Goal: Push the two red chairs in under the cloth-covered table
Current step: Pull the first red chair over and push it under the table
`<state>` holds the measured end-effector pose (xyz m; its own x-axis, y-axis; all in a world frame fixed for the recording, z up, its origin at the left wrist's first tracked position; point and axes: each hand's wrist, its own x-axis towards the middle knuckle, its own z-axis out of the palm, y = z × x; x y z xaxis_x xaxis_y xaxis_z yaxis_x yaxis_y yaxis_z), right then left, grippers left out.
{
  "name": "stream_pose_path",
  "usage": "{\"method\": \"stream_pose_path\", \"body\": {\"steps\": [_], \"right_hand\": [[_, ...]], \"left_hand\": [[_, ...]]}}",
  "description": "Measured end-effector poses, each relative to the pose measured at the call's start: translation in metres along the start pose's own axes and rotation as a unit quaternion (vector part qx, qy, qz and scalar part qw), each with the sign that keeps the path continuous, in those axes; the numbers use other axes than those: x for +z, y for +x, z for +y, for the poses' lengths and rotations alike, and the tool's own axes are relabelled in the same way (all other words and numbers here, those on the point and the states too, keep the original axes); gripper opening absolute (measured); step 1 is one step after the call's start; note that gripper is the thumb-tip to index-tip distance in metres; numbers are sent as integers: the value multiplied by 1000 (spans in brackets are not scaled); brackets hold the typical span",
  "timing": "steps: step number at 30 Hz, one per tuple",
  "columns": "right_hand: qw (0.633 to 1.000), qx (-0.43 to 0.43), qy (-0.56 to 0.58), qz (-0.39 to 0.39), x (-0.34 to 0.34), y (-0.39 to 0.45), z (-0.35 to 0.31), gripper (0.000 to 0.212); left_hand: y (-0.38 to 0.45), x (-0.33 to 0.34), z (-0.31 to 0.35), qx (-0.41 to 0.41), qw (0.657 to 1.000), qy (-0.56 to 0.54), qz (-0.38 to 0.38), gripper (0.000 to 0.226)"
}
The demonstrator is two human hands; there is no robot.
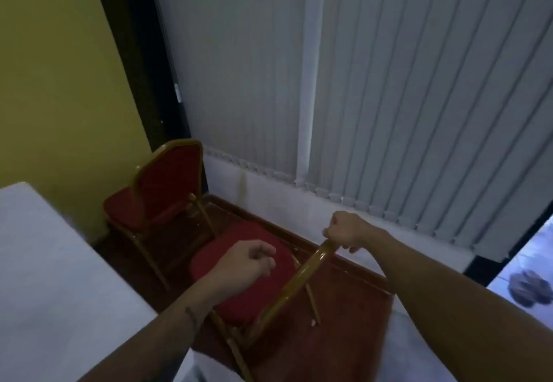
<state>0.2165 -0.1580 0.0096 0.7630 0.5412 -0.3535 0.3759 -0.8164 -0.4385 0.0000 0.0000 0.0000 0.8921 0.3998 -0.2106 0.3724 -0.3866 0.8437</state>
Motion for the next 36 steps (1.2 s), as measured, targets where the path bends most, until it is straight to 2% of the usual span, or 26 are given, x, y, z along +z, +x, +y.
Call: {"method": "stream_pose_path", "body": {"steps": [3, 6, 9, 11, 15, 18, 22, 26, 30, 33, 36], "right_hand": [[997, 57, 45, -18, 0, 18, 24, 34], [985, 95, 141, -18, 2, 29, 30, 24], [954, 131, 269, -9, 13, 48, 32, 45], [938, 149, 314, 0, 24, 61, 34, 48], [933, 158, 321, 38, 35, 80, 40, 48], [940, 158, 297, 48, 33, 88, 43, 59], [939, 179, 286, 68, 34, 93, 36, 61], [918, 223, 315, 87, 40, 100, 31, 62], [904, 227, 354, 80, 39, 107, 28, 68], [891, 205, 402, 57, 46, 106, 20, 72], [883, 184, 430, 47, 48, 112, -2, 80]], "left_hand": [[31, 32, 7, -1, 998, 65, -18, 20], [55, 59, 15, -14, 995, 97, -28, 22], [79, 72, 16, -30, 992, 113, -46, 23], [92, 78, 13, -40, 989, 123, -67, 30], [110, 84, 4, -69, 982, 114, -130, 59], [119, 80, -1, -77, 977, 105, -171, 77], [116, 85, -12, -86, 945, 218, -228, 86], [117, 85, -18, -101, 932, 239, -254, 87], [118, 81, -19, -80, 930, 268, -240, 83], [109, 66, -20, -77, 925, 284, -239, 79], [107, 36, -16, -72, 929, 287, -222, 64]]}}
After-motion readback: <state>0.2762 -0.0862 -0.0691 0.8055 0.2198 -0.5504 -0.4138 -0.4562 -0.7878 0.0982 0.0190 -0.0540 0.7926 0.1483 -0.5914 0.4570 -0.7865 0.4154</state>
